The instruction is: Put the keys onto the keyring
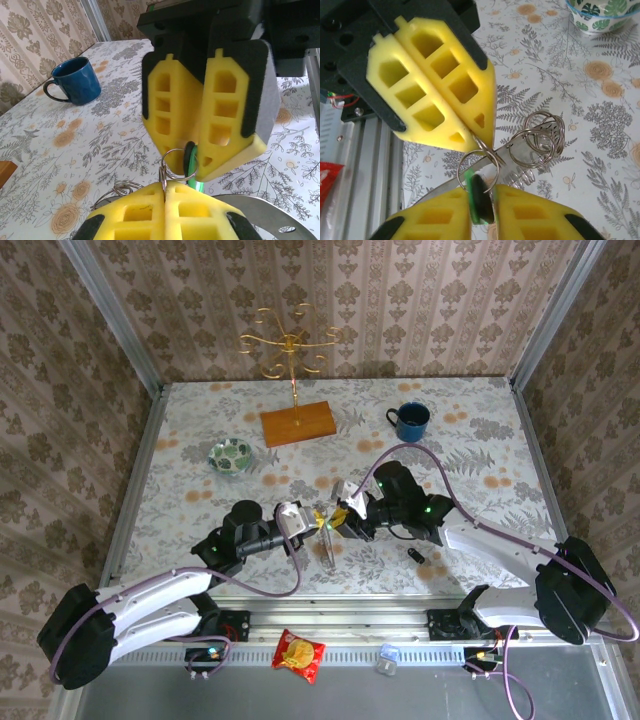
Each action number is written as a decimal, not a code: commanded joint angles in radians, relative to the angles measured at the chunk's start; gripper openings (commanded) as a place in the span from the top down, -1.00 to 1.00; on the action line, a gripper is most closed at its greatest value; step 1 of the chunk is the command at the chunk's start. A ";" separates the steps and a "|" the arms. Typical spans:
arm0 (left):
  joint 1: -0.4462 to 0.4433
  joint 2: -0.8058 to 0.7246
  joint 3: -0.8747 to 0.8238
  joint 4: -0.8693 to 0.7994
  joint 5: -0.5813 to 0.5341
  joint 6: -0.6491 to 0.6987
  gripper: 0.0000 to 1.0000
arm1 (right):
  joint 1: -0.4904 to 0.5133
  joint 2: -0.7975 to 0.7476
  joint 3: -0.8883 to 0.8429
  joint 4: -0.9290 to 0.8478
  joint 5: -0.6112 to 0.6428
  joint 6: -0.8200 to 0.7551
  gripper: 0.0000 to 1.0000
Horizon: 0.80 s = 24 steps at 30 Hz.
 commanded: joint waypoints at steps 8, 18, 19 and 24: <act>-0.010 0.020 -0.004 0.054 -0.002 -0.002 1.00 | -0.002 0.072 0.015 -0.038 0.022 -0.020 1.00; -0.025 0.044 0.004 0.025 -0.018 0.025 1.00 | -0.004 0.035 -0.002 -0.017 0.017 -0.027 0.66; -0.025 0.042 0.004 0.026 -0.018 0.026 1.00 | -0.005 0.023 -0.013 -0.003 0.017 -0.025 0.50; -0.025 0.023 -0.013 0.060 -0.007 0.014 1.00 | -0.016 -0.039 -0.085 0.111 -0.018 -0.001 0.25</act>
